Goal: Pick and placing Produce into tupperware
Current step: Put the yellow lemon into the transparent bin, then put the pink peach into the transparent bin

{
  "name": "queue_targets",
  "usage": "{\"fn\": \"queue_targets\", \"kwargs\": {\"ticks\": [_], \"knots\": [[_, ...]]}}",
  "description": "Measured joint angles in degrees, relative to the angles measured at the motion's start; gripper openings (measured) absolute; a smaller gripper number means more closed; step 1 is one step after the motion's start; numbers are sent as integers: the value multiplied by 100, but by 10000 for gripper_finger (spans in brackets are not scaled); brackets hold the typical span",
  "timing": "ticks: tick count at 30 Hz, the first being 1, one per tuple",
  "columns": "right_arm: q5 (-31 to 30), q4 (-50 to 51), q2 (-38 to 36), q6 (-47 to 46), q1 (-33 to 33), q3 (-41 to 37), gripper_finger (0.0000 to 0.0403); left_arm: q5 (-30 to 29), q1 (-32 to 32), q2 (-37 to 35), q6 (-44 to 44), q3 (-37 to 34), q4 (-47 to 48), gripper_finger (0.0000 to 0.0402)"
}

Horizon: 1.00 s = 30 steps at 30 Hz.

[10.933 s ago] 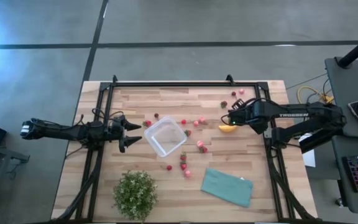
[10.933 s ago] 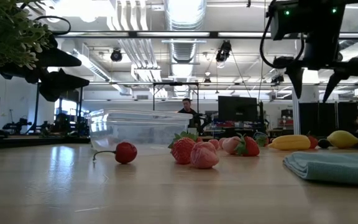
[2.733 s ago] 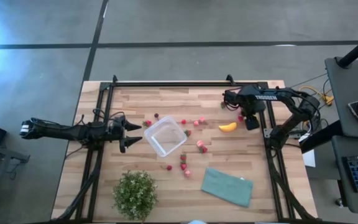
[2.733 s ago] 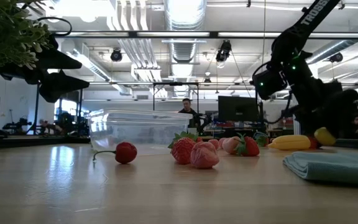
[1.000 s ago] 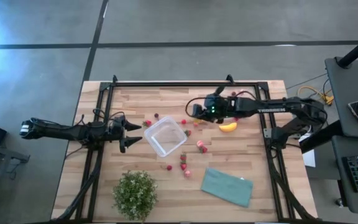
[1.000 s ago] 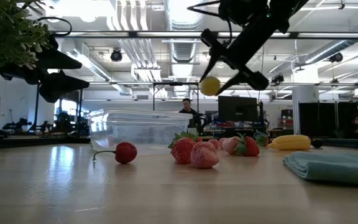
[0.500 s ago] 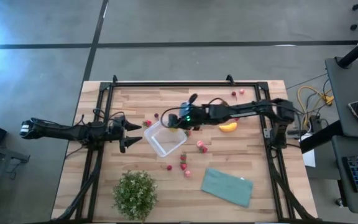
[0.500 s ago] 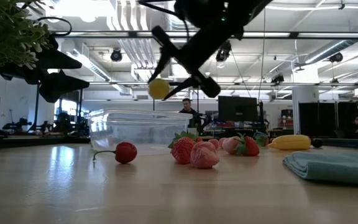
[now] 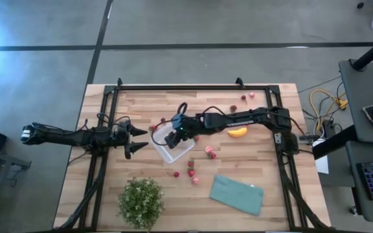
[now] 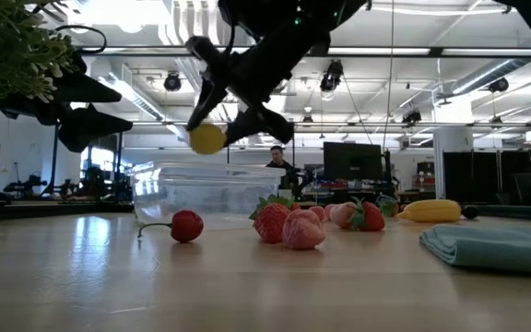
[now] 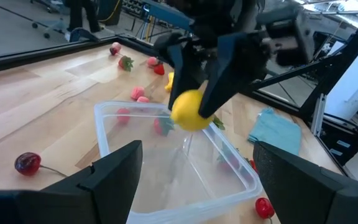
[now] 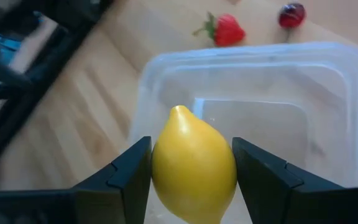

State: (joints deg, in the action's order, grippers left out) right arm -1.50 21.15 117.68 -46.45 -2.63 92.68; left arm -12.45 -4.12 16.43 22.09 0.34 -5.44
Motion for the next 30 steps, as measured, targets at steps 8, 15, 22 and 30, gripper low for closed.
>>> {"fn": "queue_targets", "kwargs": {"ticks": [8,15,22,30], "knots": [[-50,12,112,-887,-52,-2,231,2,-2,-7,-1,0,-9,293],[-14,-15,138,-618,-59,0,317,1,-1,1,-2,0,-8,293],[-8,-17,132,-1042,-85,-4,378,1,-2,0,-2,0,-9,293],[-7,-38,132,-2704,-274,148,381,0,0,-2,0,0,-8,293]]}}
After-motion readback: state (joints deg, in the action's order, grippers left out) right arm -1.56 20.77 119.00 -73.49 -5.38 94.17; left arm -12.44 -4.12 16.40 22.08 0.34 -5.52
